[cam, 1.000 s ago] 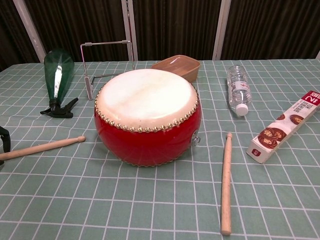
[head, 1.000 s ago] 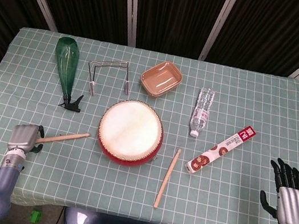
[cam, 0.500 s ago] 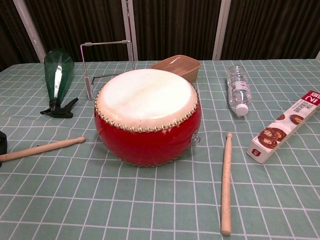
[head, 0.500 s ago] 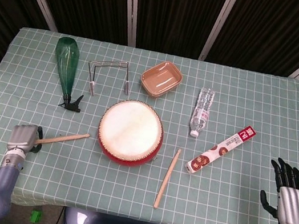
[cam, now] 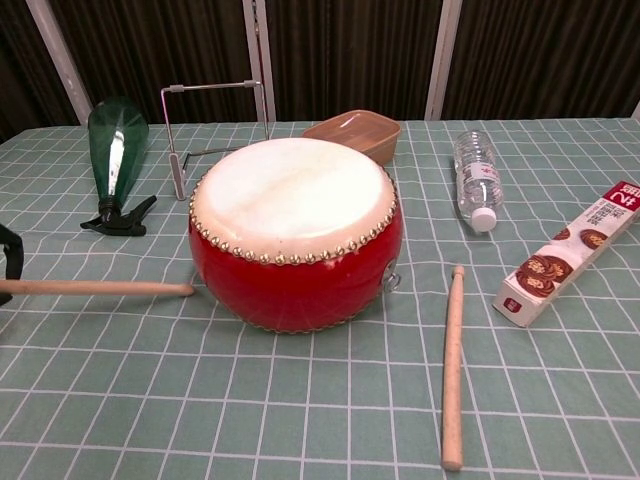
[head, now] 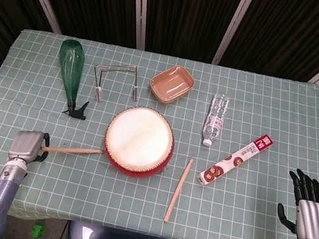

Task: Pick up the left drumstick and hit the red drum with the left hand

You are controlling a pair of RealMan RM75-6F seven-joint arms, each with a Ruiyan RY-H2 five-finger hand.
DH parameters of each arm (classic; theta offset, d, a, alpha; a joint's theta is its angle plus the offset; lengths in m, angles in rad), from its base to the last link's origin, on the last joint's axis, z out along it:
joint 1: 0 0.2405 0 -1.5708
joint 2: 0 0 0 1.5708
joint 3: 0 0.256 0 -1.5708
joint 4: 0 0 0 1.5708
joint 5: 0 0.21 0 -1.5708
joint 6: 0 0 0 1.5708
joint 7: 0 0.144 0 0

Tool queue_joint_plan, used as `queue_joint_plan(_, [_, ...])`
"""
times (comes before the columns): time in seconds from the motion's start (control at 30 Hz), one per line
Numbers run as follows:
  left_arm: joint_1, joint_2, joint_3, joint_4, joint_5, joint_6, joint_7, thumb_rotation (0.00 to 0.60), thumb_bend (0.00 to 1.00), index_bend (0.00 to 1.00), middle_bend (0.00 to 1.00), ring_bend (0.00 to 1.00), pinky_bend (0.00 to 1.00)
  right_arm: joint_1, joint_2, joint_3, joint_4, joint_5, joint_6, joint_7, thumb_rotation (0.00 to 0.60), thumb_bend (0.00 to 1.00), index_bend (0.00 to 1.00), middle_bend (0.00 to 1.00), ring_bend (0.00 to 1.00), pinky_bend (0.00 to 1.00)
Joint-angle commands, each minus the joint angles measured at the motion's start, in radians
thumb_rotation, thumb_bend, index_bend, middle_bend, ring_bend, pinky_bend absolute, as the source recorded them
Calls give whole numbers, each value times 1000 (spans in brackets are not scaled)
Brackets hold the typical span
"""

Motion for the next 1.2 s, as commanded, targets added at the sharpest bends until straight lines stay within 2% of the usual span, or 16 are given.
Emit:
queue_joint_plan(0.03, [17, 119, 17, -176, 160, 99, 9, 600, 450, 711, 1000, 1000, 976, 0, 1, 0, -1, 1, -1, 1, 600, 437, 0, 0, 0, 36])
queue_joint_plan(0.2, [32, 256, 29, -373, 242, 127, 15, 600, 449, 718, 1000, 1000, 976, 0, 0, 0, -3, 0, 0, -2, 600, 437, 0, 0, 0, 36])
queue_joint_plan(0.33, [33, 345, 23, -490, 283, 139, 26, 600, 450, 719, 1000, 1000, 976, -1, -2, 0, -1, -1, 2, -4, 600, 435, 0, 0, 0, 36])
queue_joint_plan(0.43, [28, 370, -1, -537, 314, 155, 17, 600, 449, 719, 1000, 1000, 976, 0, -2, 0, -1, -1, 2, -4, 600, 435, 0, 0, 0, 36])
queue_joint_plan(0.57, [-4, 345, -63, -551, 320, 169, -5, 600, 449, 719, 1000, 1000, 976, 0, -2, 0, -2, 1, 0, -5, 600, 436, 0, 0, 0, 36])
queue_joint_plan(0.67, [-41, 271, -125, -510, 339, 194, -24, 600, 448, 719, 1000, 1000, 976, 0, -2, 0, -2, 2, 0, -5, 600, 436, 0, 0, 0, 36])
queue_joint_plan(0.8, [-100, 119, -198, -384, 386, 238, -48, 600, 447, 719, 1000, 1000, 976, 0, -2, 1, -2, 5, -3, -4, 600, 436, 0, 0, 0, 36])
queue_joint_plan(0.93, [-161, -28, -236, -230, 427, 258, -75, 600, 446, 719, 1000, 1000, 976, 1, -1, 1, -2, 6, -5, -2, 600, 436, 0, 0, 0, 36])
queue_joint_plan(1.0, [-183, -93, -236, -144, 441, 259, -84, 600, 446, 719, 1000, 1000, 976, 2, -1, 2, -1, 5, -5, 0, 600, 436, 0, 0, 0, 36])
queue_joint_plan(1.1, [-200, -155, -193, -34, 398, 205, -55, 600, 446, 720, 1000, 1000, 976, 2, -3, 2, 4, -1, 0, 1, 600, 436, 0, 0, 0, 36])
queue_joint_plan(1.17, [-202, -167, -153, 8, 293, 135, 36, 600, 446, 721, 1000, 1000, 976, 2, -4, 0, 5, -3, 0, 4, 600, 436, 0, 0, 0, 36])
queue_joint_plan(1.2, [-208, -154, -119, 17, 192, 79, 151, 600, 446, 722, 1000, 1000, 976, 2, -3, 0, 5, -4, -1, 5, 600, 436, 0, 0, 0, 36])
